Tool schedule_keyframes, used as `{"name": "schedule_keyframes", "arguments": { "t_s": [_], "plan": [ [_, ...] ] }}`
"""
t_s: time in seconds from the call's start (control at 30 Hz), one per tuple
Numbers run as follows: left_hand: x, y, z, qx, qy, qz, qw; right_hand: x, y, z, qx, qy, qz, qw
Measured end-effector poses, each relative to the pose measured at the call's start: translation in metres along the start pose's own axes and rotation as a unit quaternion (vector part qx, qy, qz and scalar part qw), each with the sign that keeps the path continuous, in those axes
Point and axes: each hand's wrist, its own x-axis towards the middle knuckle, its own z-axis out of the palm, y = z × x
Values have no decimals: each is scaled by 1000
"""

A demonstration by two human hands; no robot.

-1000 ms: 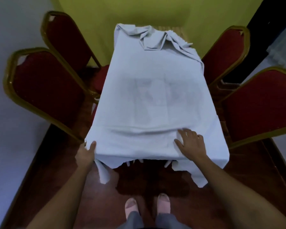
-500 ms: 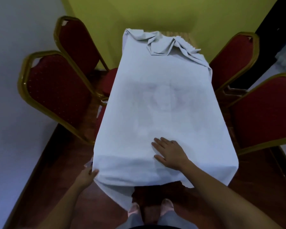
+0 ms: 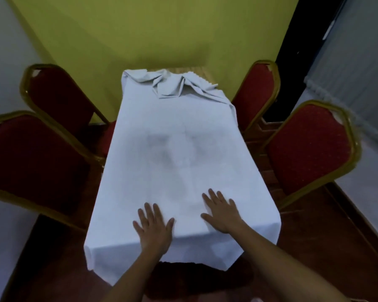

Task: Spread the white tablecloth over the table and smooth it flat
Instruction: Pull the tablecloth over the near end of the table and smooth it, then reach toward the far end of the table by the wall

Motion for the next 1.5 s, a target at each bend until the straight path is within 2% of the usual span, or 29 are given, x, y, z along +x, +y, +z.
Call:
{"name": "schedule_keyframes", "arguments": {
  "t_s": [0.1,0.23,0.3,0.43,0.53,0.73,0.97,1.07,1.33,1.43,1.5],
  "plan": [
    [7,16,-12,24,2,-7,1000,-3,19,-16,-29,-15,-63,997],
    [19,67,-34,44,-41,-37,997,-9,68,-51,-86,-75,-129,985],
    [40,103,-39,51,-55,7,997,-8,101,-70,-120,-78,-97,985],
    [78,184,-67,138,-94,124,978,-5,165,-125,-116,-56,-24,991],
    [97,264,-92,193,-65,194,960,-15,219,-183,-103,-29,0,994],
    [123,406,-147,195,16,279,940,-24,318,-275,-91,37,46,994],
    [176,535,-181,210,112,306,922,12,414,-352,-101,93,75,988],
    [202,581,-183,185,147,291,927,28,443,-374,-108,116,69,985],
    [251,693,-177,167,144,295,930,65,548,-410,-83,113,85,987],
    [271,719,-173,159,146,265,940,86,581,-411,-74,102,104,987],
    [285,742,-168,154,147,240,947,107,603,-417,-79,107,87,987]
  ]
}}
